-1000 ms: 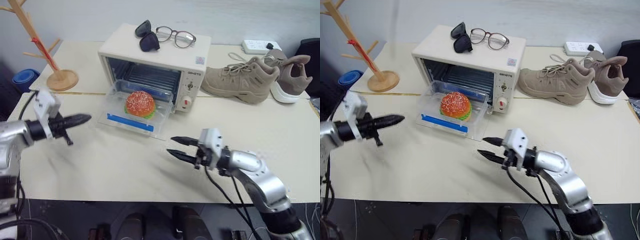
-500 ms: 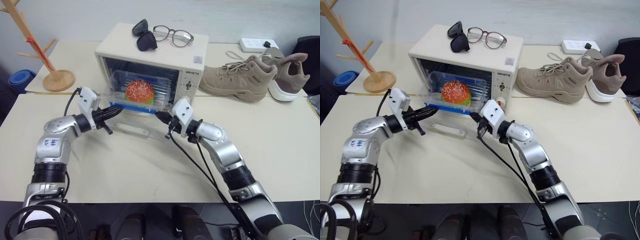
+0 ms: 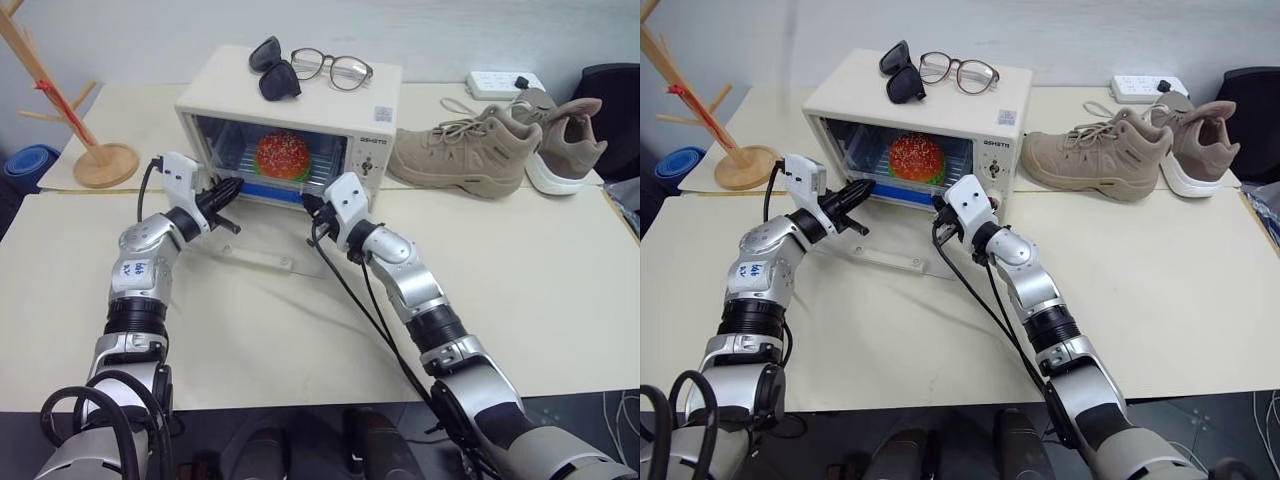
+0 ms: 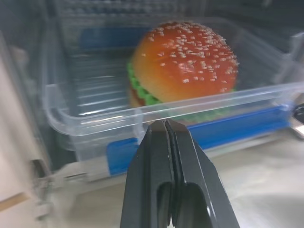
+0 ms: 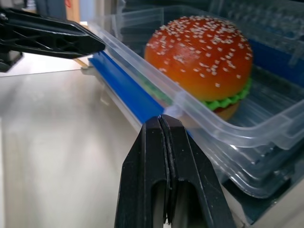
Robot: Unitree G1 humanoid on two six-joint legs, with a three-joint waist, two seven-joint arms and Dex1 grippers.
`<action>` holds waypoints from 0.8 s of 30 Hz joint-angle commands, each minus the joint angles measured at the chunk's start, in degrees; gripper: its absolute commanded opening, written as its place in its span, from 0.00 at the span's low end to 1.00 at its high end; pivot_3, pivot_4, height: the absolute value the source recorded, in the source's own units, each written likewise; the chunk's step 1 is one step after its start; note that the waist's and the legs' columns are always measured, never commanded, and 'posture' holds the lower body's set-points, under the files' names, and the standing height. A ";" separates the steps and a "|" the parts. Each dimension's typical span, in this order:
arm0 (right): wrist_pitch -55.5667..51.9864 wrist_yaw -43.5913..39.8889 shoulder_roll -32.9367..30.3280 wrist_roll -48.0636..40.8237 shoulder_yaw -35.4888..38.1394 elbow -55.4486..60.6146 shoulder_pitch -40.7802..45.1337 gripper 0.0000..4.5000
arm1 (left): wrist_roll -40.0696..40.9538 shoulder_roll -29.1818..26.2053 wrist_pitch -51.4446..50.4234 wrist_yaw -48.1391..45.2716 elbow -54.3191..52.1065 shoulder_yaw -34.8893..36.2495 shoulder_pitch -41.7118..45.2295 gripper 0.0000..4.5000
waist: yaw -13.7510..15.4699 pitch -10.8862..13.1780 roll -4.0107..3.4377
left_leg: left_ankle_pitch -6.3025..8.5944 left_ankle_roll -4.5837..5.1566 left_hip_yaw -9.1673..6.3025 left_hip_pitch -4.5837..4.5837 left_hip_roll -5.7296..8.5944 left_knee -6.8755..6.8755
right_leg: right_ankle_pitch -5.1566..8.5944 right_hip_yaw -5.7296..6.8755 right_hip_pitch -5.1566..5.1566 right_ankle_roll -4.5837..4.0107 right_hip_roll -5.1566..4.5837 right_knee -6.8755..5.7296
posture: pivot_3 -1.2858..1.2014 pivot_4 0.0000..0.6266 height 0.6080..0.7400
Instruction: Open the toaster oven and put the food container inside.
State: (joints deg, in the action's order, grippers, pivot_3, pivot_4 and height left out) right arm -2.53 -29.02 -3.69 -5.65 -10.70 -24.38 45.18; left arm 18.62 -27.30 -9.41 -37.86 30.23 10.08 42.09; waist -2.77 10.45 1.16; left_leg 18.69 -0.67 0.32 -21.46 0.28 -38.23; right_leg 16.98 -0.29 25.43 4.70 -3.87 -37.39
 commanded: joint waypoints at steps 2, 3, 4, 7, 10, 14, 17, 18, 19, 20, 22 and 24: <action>-7.16 -6.61 -3.81 -6.49 1.42 17.71 -6.02 0.00 | 5.56 -7.32 -7.57 -7.46 -13.47 3.66 -8.72 0.14 | -0.61 0.00 0.00 | 0.01 -0.02 -0.02 -0.02 -0.04 0.05 | 0.00 -0.05 0.05 0.00 -0.01 0.00 | 0.52 0.24 1.00; -9.15 -7.65 -5.20 -7.90 1.97 21.80 -7.75 0.00 | 7.22 -9.11 -9.55 -9.03 -16.94 4.79 -11.34 0.21 | -0.68 0.00 0.00 | 0.03 -0.03 -0.02 -0.01 -0.05 0.07 | 0.00 -0.05 0.05 0.00 -0.01 -0.02 | 0.52 0.24 1.00; -11.15 -9.62 -7.39 -10.02 2.71 26.05 -9.84 0.00 | 8.51 -10.74 -7.24 -11.88 -20.43 6.77 -14.77 0.26 | -0.74 0.00 0.00 | 0.04 -0.04 -0.02 -0.05 -0.07 0.10 | 0.00 -0.05 0.10 0.00 -0.01 0.02 | 0.52 0.24 1.00; -14.23 -16.15 -17.88 -12.33 5.65 32.26 -17.65 0.00 | 11.44 -18.63 -1.09 -27.01 -25.91 12.21 -27.93 0.48 | -0.38 0.00 0.00 | 0.12 -0.02 -0.06 -0.09 -0.09 0.10 | 0.01 0.00 0.10 -0.02 -0.06 0.18 | 0.52 0.24 1.00; -10.65 -21.14 -25.34 -8.03 2.99 29.47 -21.32 0.00 | 13.26 -22.78 -1.33 -33.38 -26.80 13.87 -33.91 0.66 | 0.60 0.01 -0.01 | 0.18 0.14 -0.03 -0.02 -0.04 0.12 | 0.05 0.05 -0.11 -0.08 -0.21 0.64 | 0.52 0.24 1.00; -4.35 -23.36 -24.39 -5.25 0.48 19.86 -20.64 0.00 | 13.00 -23.31 -0.99 -35.28 -26.53 13.74 -35.89 0.94 | 1.20 0.05 -0.08 | 0.35 0.59 -0.16 0.58 0.02 0.15 | -0.01 0.23 -0.81 -0.17 -0.33 0.78 | 0.52 0.24 1.00; -0.01 -24.06 -20.20 -3.58 -1.85 13.02 -17.17 0.00 | 12.69 -22.26 -0.33 -35.67 -27.48 12.98 -37.11 0.99 | 1.08 0.07 -0.11 | 0.34 0.57 -0.22 0.73 0.01 0.21 | -0.01 0.27 -0.92 -0.20 -0.33 0.74 | 0.52 0.24 1.00; 0.81 -24.29 -18.90 -3.55 -2.06 11.07 -16.09 0.00 | 12.92 -21.79 -0.43 -35.16 -28.02 12.92 -37.11 0.99 | 0.95 0.07 -0.11 | 0.34 0.56 -0.22 0.72 0.01 0.24 | -0.01 0.26 -0.89 -0.20 -0.32 0.74 | 0.52 0.24 1.00; 1.71 -24.18 -17.29 -3.88 -1.84 9.08 -14.91 0.00 | 13.52 -21.32 -0.84 -34.76 -28.75 12.95 -37.06 0.99 | 0.80 0.07 -0.11 | 0.35 0.55 -0.20 0.70 0.01 0.25 | -0.01 0.26 -0.85 -0.20 -0.31 0.74 | 0.52 0.24 1.00; 2.84 -23.96 -15.90 -4.15 -1.51 7.33 -13.84 0.00 | 13.81 -20.92 -1.03 -34.23 -29.47 13.07 -37.05 0.99 | 0.71 0.06 -0.11 | 0.33 0.51 -0.19 0.66 -0.01 0.25 | -0.01 0.25 -0.81 -0.20 -0.28 0.75 | 0.52 0.24 1.00; 4.80 -23.95 -13.56 -5.00 -0.61 4.95 -11.98 0.00 | 14.58 -19.74 -1.65 -32.33 -31.26 13.93 -36.78 0.99 | 0.65 0.06 -0.10 | 0.25 0.38 -0.21 0.35 -0.05 0.18 | -0.02 0.29 -0.56 -0.19 -0.25 0.53 | 0.52 0.24 1.00; 6.32 -24.05 -11.88 -6.39 0.63 4.63 -10.92 0.00 | 15.60 -18.86 -2.60 -29.96 -32.67 15.25 -36.62 0.99 | 0.76 0.05 -0.09 | 0.14 0.18 -0.18 0.12 -0.04 0.12 | -0.02 0.28 -0.35 -0.18 -0.25 0.50 | 0.52 0.24 1.00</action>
State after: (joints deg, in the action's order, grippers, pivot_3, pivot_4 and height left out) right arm 1.45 -52.92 -16.29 -10.07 -12.35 -20.75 33.29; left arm 32.14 -46.15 -11.58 -69.73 0.07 22.49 5.33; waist -2.01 10.51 1.07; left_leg 18.83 -0.48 0.17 -21.34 0.24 -38.10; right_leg 16.96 -0.01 25.09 4.53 -4.12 -36.89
